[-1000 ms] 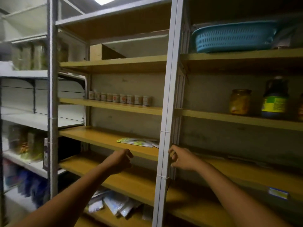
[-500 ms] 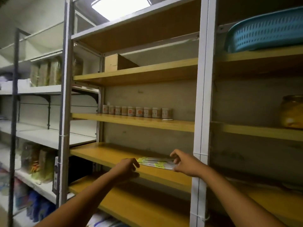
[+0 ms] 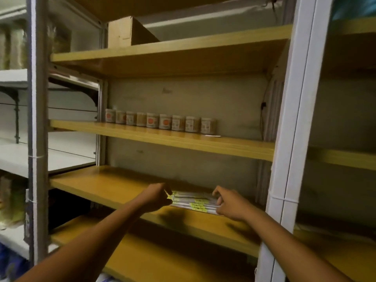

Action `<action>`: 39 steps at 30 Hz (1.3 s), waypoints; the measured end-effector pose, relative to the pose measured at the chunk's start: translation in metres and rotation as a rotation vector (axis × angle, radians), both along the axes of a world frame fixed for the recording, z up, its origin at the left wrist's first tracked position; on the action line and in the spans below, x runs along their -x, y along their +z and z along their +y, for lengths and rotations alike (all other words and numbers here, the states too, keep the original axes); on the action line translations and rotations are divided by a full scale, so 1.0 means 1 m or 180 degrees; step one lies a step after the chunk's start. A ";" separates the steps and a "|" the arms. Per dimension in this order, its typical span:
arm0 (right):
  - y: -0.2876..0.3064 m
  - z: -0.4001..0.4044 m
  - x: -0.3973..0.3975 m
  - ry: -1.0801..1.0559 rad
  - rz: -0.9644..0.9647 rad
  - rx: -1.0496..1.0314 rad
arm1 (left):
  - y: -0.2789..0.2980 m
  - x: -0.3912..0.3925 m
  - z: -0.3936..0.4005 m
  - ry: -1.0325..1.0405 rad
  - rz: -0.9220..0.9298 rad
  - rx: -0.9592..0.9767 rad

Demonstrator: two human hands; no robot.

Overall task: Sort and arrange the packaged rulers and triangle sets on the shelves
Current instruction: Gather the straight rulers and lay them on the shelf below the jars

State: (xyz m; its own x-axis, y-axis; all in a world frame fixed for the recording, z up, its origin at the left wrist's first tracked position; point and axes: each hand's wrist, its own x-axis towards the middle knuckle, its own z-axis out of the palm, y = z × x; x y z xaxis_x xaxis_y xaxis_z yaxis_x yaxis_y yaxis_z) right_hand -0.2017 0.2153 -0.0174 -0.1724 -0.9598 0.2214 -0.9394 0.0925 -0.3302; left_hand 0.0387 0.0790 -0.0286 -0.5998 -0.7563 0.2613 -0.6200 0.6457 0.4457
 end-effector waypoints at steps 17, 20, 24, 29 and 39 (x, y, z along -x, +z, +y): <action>-0.011 -0.067 0.028 -0.1175 -0.0010 -0.0167 | -0.026 0.079 -0.170 -0.0560 -0.0426 -0.0502; -0.011 -0.066 0.030 -0.1276 -0.0002 -0.0114 | -0.035 0.094 -0.187 -0.0584 -0.0375 -0.0829; -0.008 -0.067 0.031 -0.1453 -0.0016 -0.0007 | -0.027 0.096 -0.192 -0.0602 -0.0540 -0.0946; 0.006 -0.077 0.028 -0.1505 0.0019 0.0123 | -0.018 0.084 -0.204 -0.0573 -0.0626 -0.0832; 0.009 -0.083 0.027 -0.1441 0.0084 0.0114 | -0.023 0.088 -0.190 -0.0702 -0.0872 -0.1533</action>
